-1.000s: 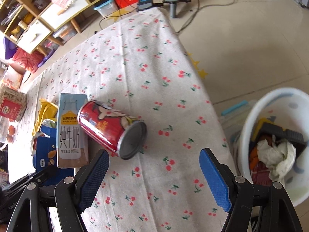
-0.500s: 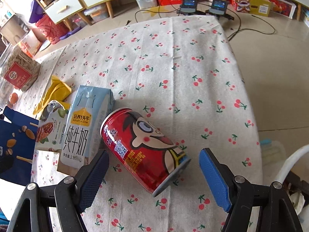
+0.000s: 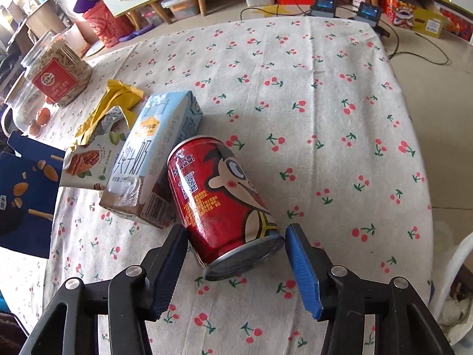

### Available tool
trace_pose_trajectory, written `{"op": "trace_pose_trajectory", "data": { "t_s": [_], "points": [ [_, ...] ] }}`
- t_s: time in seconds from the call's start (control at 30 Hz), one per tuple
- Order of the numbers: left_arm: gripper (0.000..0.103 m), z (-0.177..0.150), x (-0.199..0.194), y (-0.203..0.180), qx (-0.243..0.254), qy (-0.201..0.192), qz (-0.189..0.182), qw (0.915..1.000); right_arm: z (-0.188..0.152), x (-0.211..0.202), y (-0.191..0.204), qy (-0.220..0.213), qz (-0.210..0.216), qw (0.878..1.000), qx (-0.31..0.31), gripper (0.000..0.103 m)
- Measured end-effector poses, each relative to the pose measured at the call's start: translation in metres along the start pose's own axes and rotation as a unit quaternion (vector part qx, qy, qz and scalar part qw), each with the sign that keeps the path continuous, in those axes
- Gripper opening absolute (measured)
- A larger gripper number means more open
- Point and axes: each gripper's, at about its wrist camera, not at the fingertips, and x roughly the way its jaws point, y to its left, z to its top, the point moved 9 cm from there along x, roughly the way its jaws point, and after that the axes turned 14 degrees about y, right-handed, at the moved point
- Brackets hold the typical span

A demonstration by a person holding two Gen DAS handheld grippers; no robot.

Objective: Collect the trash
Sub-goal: 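Grasp the red cartoon can with the right tool while the left tool grasps the blue box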

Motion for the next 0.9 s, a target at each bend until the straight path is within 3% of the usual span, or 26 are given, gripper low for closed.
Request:
{"op": "trace_pose_trajectory", "data": {
  "t_s": [0.23,0.27,0.3,0.47,0.5,0.53,0.57,0.6,0.63,0.73,0.8,0.9],
  "points": [
    [0.012,-0.004,-0.018,-0.013,0.011,-0.023,-0.012,0.9996,-0.015,-0.038,0.006,-0.032,0.009,0.999,0.0,0.058],
    [0.012,-0.004,-0.019,-0.015,0.012,-0.026,-0.012,0.9995,-0.017,-0.041,0.004,-0.033,0.008,0.999,0.003,0.027],
    [0.012,-0.005,-0.02,-0.017,0.013,-0.028,-0.012,0.9995,-0.019,-0.044,0.003,-0.034,0.01,0.999,0.006,0.007],
    [0.012,-0.008,-0.015,-0.026,0.02,-0.025,-0.011,0.9995,-0.028,-0.052,-0.021,-0.041,0.014,0.998,0.045,0.009],
    [0.012,-0.008,-0.013,-0.028,0.021,-0.023,-0.01,0.9995,-0.031,-0.05,-0.025,-0.034,0.02,0.998,0.055,0.012],
    [0.012,-0.009,-0.011,-0.03,0.023,-0.022,-0.01,0.9995,-0.034,-0.044,-0.029,-0.02,0.029,0.997,0.067,0.034],
    [0.012,-0.009,-0.009,-0.032,0.025,-0.02,-0.009,0.9995,-0.037,-0.04,-0.033,-0.009,0.031,0.997,0.077,0.067],
    [0.012,-0.009,-0.008,-0.034,0.027,-0.019,-0.008,0.9994,-0.04,-0.036,-0.036,-0.001,0.027,0.996,0.085,0.079],
    [0.012,-0.009,-0.006,-0.035,0.029,-0.017,-0.007,0.9994,-0.042,-0.032,-0.037,0.003,0.023,0.996,0.089,0.085],
    [0.012,-0.009,-0.002,-0.039,0.033,-0.013,-0.006,0.9994,-0.045,-0.023,-0.026,0.02,0.026,0.997,0.073,0.087],
    [0.012,-0.009,0.0,-0.04,0.034,-0.011,-0.005,0.9993,-0.047,-0.02,-0.015,0.022,0.021,0.998,0.056,0.097],
    [0.012,-0.01,0.001,-0.039,0.035,-0.008,-0.004,0.9994,-0.045,-0.014,0.002,0.019,-0.01,1.0,0.021,0.102]
  ]
}}
